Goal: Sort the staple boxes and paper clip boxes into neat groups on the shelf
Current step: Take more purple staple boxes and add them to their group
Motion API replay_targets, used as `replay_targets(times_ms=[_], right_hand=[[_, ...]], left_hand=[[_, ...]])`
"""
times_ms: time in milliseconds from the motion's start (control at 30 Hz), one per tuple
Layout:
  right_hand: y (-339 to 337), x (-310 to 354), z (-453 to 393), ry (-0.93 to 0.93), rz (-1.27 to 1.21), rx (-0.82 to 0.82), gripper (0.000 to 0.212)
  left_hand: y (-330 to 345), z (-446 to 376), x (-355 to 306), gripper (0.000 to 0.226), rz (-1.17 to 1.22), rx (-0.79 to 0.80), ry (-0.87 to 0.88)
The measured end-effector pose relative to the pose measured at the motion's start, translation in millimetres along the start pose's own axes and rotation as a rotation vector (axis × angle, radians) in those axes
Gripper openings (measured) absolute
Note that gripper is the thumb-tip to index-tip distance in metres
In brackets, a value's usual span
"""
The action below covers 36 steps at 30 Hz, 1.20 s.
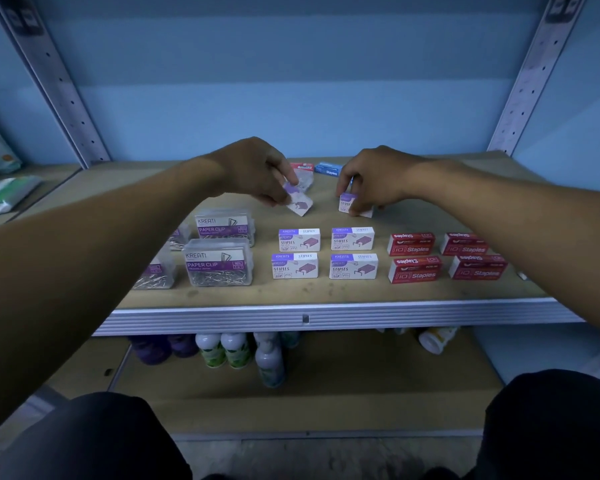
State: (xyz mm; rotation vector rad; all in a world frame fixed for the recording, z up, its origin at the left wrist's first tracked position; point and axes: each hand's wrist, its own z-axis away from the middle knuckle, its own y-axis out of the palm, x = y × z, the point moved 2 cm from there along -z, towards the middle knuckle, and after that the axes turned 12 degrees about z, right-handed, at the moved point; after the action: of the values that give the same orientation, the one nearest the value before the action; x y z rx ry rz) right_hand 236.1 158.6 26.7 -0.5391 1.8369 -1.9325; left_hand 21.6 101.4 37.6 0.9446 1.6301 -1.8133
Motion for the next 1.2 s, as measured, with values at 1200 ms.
replay_targets(times_ms=[1200], right_hand=[[-10,11,32,-0.054,-0.088,-0.022,0.019]], left_hand=[[20,12,-25,0.021,-0.369,0.067,0.09]])
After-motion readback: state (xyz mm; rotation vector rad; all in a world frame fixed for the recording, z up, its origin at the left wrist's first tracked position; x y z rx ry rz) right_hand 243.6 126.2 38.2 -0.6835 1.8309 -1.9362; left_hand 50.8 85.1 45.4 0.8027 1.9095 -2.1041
